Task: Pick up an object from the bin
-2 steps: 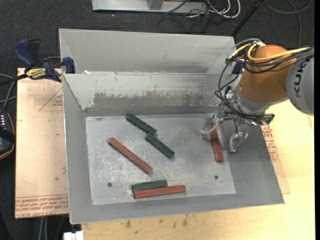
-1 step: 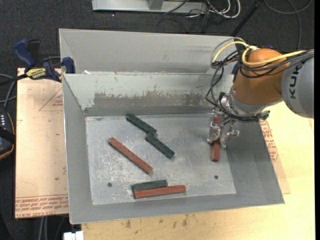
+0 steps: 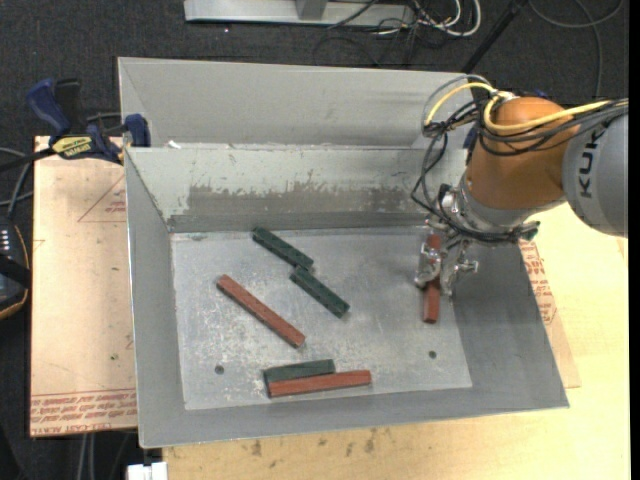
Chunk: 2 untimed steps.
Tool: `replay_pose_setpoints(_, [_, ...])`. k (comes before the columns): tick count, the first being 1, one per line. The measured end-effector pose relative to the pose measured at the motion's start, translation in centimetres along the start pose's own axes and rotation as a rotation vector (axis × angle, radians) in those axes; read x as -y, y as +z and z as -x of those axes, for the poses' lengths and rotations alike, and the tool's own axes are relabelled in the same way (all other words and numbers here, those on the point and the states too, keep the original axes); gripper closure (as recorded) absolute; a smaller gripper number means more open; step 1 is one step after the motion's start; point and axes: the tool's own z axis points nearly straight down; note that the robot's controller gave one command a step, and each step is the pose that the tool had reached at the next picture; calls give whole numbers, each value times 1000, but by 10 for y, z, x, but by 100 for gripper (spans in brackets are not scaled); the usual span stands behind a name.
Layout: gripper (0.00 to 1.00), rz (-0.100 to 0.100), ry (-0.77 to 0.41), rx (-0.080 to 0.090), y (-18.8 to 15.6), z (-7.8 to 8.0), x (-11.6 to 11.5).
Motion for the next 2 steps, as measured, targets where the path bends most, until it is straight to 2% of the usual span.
replay_pose_setpoints(2, [100, 10, -1, -7, -16, 0, -2])
